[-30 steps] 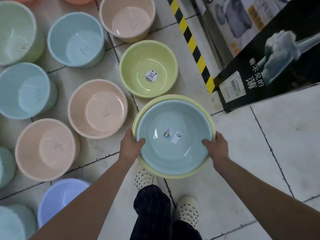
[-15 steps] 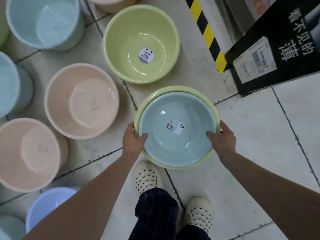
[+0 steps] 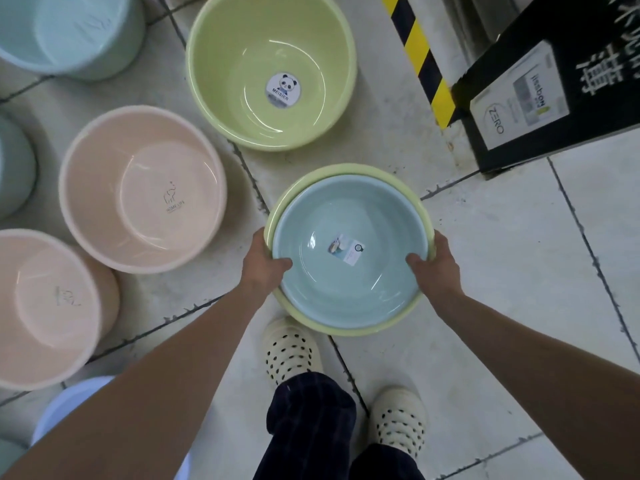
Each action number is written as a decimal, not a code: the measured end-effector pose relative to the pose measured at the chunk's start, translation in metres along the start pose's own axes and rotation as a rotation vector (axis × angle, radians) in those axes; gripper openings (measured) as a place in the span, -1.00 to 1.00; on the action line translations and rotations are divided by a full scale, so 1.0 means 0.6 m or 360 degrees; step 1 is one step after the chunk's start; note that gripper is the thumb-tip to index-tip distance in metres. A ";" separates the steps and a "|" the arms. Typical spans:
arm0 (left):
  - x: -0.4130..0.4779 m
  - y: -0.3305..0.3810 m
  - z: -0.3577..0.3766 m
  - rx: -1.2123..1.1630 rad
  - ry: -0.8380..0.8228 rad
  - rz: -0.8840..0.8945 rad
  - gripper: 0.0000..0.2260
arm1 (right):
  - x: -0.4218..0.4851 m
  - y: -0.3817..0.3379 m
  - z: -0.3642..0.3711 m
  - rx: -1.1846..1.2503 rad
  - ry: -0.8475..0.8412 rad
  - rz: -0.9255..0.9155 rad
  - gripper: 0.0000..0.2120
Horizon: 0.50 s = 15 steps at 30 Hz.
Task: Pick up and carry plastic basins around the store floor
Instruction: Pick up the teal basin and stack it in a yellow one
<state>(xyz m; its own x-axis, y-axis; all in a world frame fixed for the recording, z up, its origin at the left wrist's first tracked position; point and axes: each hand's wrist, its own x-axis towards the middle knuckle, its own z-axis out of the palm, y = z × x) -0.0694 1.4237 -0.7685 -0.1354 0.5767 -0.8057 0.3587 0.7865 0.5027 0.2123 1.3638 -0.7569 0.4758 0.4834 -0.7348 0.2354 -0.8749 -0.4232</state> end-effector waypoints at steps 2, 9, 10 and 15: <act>0.000 0.015 -0.007 -0.0016 -0.0031 -0.0044 -0.36 | -0.006 -0.011 -0.008 0.0022 -0.0008 0.0028 -0.43; -0.084 0.095 -0.078 -0.0006 -0.0084 0.0090 -0.49 | -0.092 -0.102 -0.083 -0.0062 -0.0053 0.0015 -0.43; -0.101 0.113 -0.092 -0.0027 -0.0082 0.0118 -0.48 | -0.108 -0.127 -0.095 -0.0069 -0.0057 0.0002 -0.44; -0.207 0.204 -0.180 -0.0167 -0.0034 0.0041 -0.49 | -0.185 -0.270 -0.154 -0.0198 -0.0126 -0.0152 -0.40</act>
<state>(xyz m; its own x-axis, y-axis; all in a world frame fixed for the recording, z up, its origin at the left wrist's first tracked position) -0.1082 1.4723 -0.5731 -0.1075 0.5929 -0.7980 0.2632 0.7910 0.5523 0.1994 1.4494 -0.5576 0.3791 0.5609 -0.7359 0.3819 -0.8193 -0.4277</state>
